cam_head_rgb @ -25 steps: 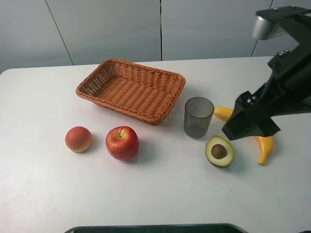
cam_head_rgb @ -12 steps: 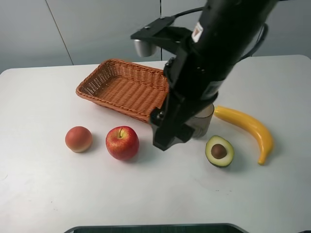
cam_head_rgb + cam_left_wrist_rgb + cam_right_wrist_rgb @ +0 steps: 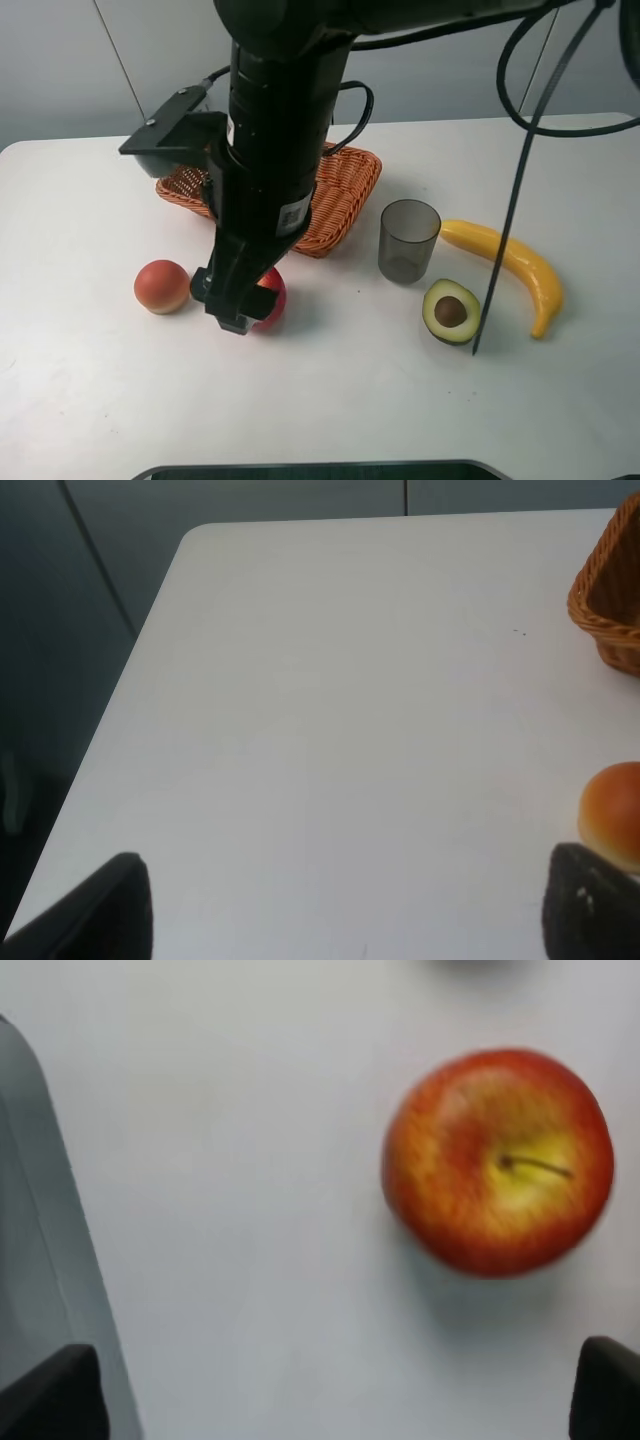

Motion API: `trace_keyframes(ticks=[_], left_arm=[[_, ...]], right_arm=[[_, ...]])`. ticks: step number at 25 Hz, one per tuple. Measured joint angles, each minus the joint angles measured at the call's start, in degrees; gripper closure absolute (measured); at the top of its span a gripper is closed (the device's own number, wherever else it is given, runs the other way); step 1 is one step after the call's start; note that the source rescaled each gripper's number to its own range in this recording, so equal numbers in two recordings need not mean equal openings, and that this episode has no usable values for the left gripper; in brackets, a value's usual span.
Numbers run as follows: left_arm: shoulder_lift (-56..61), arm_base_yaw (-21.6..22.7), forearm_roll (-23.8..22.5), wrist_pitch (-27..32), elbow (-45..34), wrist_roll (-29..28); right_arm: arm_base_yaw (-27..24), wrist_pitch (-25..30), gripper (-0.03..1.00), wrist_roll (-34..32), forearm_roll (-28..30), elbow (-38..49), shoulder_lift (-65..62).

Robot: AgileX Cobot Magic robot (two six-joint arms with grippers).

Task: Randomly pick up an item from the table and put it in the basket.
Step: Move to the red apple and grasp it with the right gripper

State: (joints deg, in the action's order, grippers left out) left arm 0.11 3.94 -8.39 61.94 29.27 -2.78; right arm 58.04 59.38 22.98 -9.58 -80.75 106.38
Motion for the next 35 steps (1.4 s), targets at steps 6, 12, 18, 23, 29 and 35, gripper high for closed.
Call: trace_keyframes(ticks=[6, 12, 18, 23, 29, 35], left_arm=[[0.0, 0.0, 0.0, 0.0, 0.0, 0.0], [0.0, 0.0, 0.0, 0.0, 0.0, 0.0], [0.0, 0.0, 0.0, 0.0, 0.0, 0.0], [0.0, 0.0, 0.0, 0.0, 0.0, 0.0], [0.0, 0.0, 0.0, 0.0, 0.0, 0.0], [0.0, 0.0, 0.0, 0.0, 0.0, 0.0]], right_arm=[[1.77, -2.23, -0.03, 6.24, 3.04, -1.33, 4.07], [1.85, -4.77, -0.03, 7.97, 5.16, -5.25, 8.24], [1.85, -5.68, -0.03, 9.77, 5.56, -7.48, 11.54], [0.83, -6.24, -0.03, 10.36, 5.77, -7.48, 13.28], [0.25, -7.23, -0.03, 10.5, 6.14, -7.48, 14.5], [0.25, -7.82, -0.03, 10.5, 7.07, -7.57, 16.29]])
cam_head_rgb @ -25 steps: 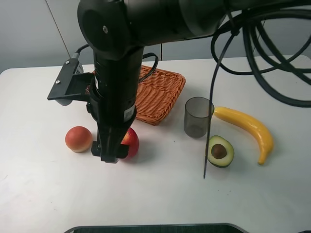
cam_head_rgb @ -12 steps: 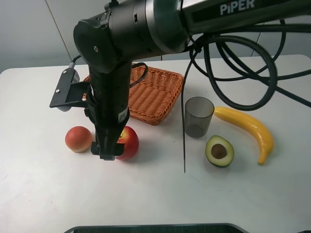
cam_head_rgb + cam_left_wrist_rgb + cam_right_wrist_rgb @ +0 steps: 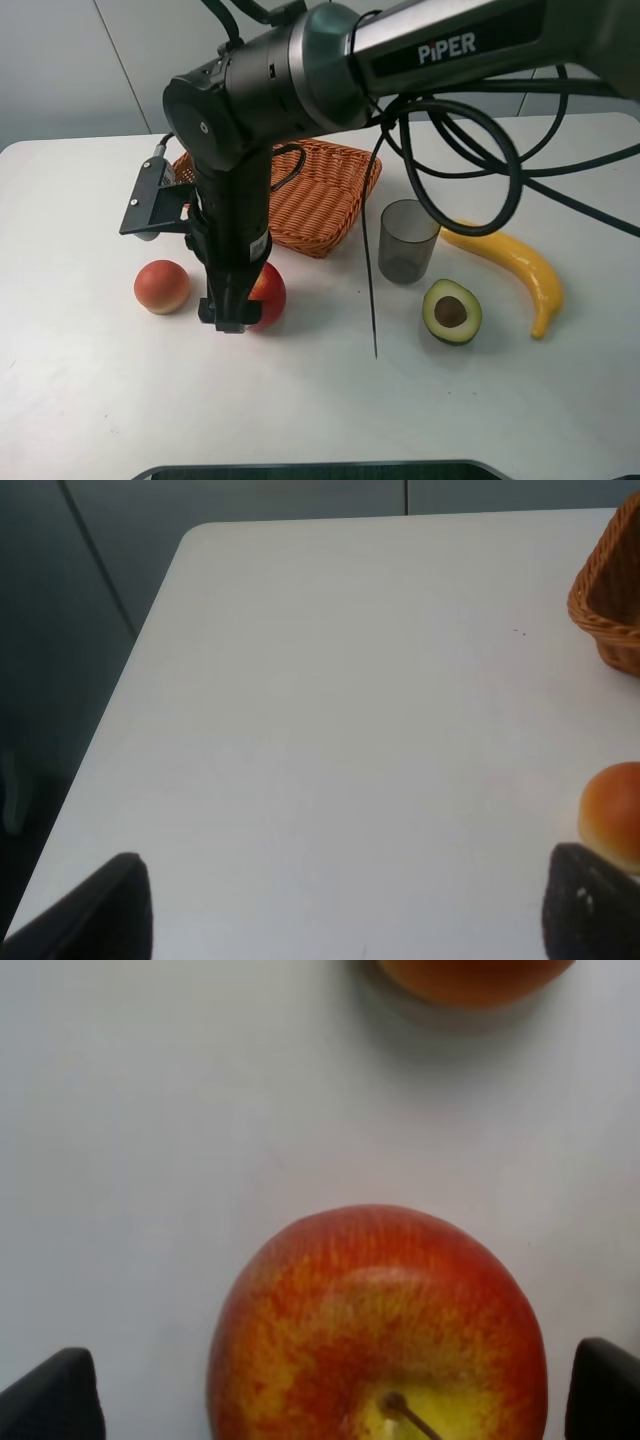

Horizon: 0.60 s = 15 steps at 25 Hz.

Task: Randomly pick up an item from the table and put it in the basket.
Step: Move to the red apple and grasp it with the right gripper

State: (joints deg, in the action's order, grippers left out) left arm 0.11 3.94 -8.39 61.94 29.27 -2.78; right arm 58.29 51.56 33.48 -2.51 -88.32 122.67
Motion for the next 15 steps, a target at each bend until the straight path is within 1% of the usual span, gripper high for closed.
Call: trace_keyframes(ticks=[15], left_arm=[[0.0, 0.0, 0.0, 0.0, 0.0, 0.11]], right_arm=[[-0.46, -2.41, -0.03, 0.0, 1.9, 0.0, 2.06]])
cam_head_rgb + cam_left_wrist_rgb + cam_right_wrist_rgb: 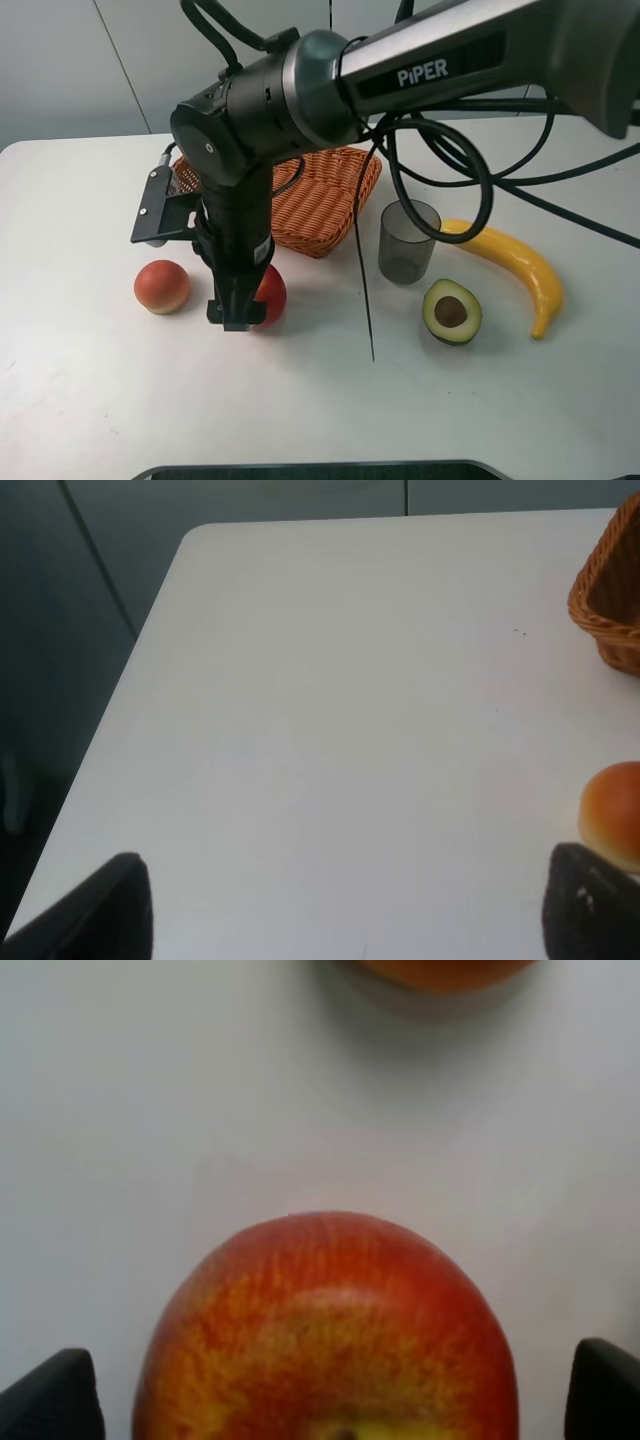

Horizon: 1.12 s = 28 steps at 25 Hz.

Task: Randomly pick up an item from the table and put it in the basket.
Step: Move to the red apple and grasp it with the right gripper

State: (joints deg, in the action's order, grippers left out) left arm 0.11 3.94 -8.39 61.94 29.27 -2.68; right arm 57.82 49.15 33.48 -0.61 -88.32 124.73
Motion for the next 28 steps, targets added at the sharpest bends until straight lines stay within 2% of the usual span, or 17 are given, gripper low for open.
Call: trace_keyframes(ticks=[20, 21, 22, 23, 24, 28], left_arm=[[0.0, 0.0, 0.0, 0.0, 0.0, 0.0], [0.0, 0.0, 0.0, 0.0, 0.0, 0.0], [0.0, 0.0, 0.0, 0.0, 0.0, 0.0], [0.0, 0.0, 0.0, 0.0, 0.0, 0.0], [0.0, 0.0, 0.0, 0.0, 0.0, 0.0], [0.0, 0.0, 0.0, 0.0, 0.0, 0.0]], right_arm=[[-0.57, -0.62, -0.03, -1.06, 0.61, 0.0, 1.83], [-0.69, -0.62, 0.0, -1.06, 0.61, 0.0, 1.83], [-0.69, -0.51, 0.25, -1.06, 0.61, 0.0, 1.83], [-0.69, -0.39, 0.67, -1.06, 0.92, 0.0, 1.83], [-0.69, -0.39, 0.97, -0.86, 1.0, 0.0, 1.83], [-0.69, 0.6, 0.95, 0.12, 1.0, 0.0, 1.83]])
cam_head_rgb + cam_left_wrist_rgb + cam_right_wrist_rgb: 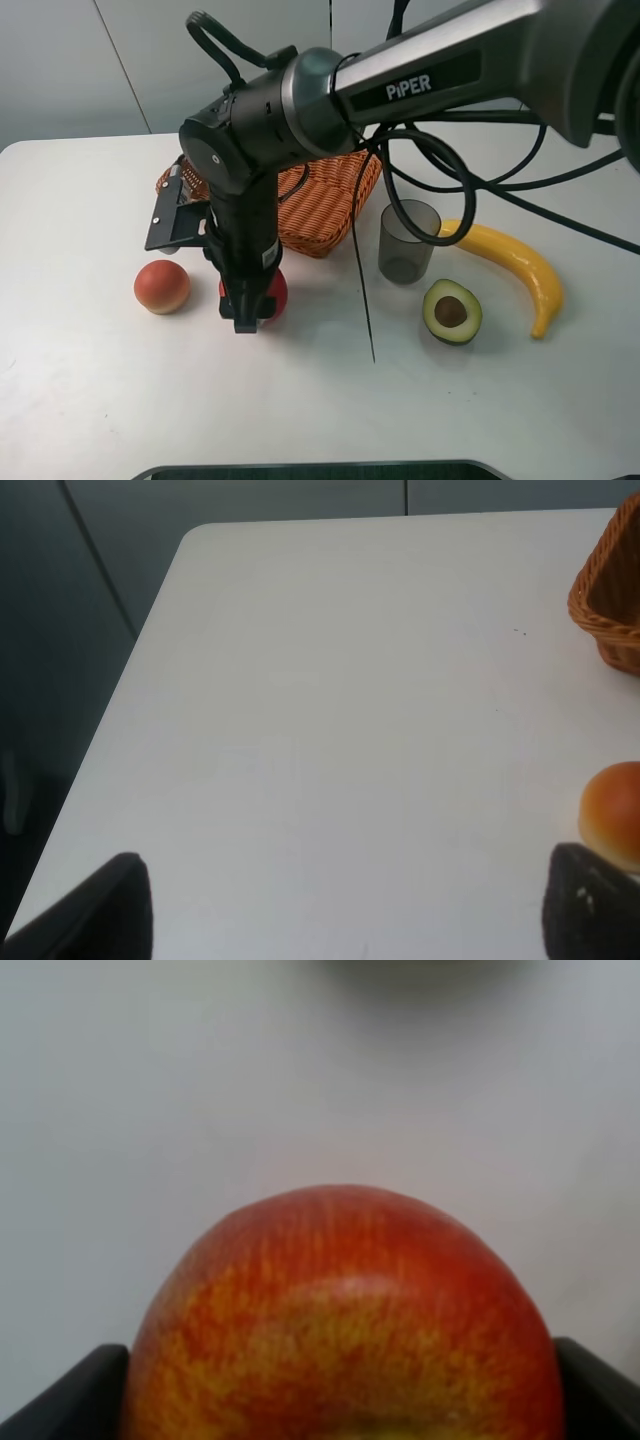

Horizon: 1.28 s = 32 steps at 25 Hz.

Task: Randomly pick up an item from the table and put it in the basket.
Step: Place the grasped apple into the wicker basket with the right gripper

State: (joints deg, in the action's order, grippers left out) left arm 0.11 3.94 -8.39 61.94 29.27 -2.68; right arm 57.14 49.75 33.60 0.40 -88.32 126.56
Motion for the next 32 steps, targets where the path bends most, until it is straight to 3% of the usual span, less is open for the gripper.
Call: trace_keyframes(ticks=[19, 26, 32], left_arm=[[0.0, 0.0, 0.0, 0.0, 0.0, 0.0], [0.0, 0.0, 0.0, 0.0, 0.0, 0.0], [0.0, 0.0, 0.0, 0.0, 0.0, 0.0]], right_arm=[[0.0, 1.53, 0.95, -0.63, -0.4, -0.04, -0.63], [-0.12, 6.02, 0.95, -5.27, -3.73, -0.04, -7.95], [-3.6, 9.12, 0.95, -12.22, -6.47, -0.04, -13.56]])
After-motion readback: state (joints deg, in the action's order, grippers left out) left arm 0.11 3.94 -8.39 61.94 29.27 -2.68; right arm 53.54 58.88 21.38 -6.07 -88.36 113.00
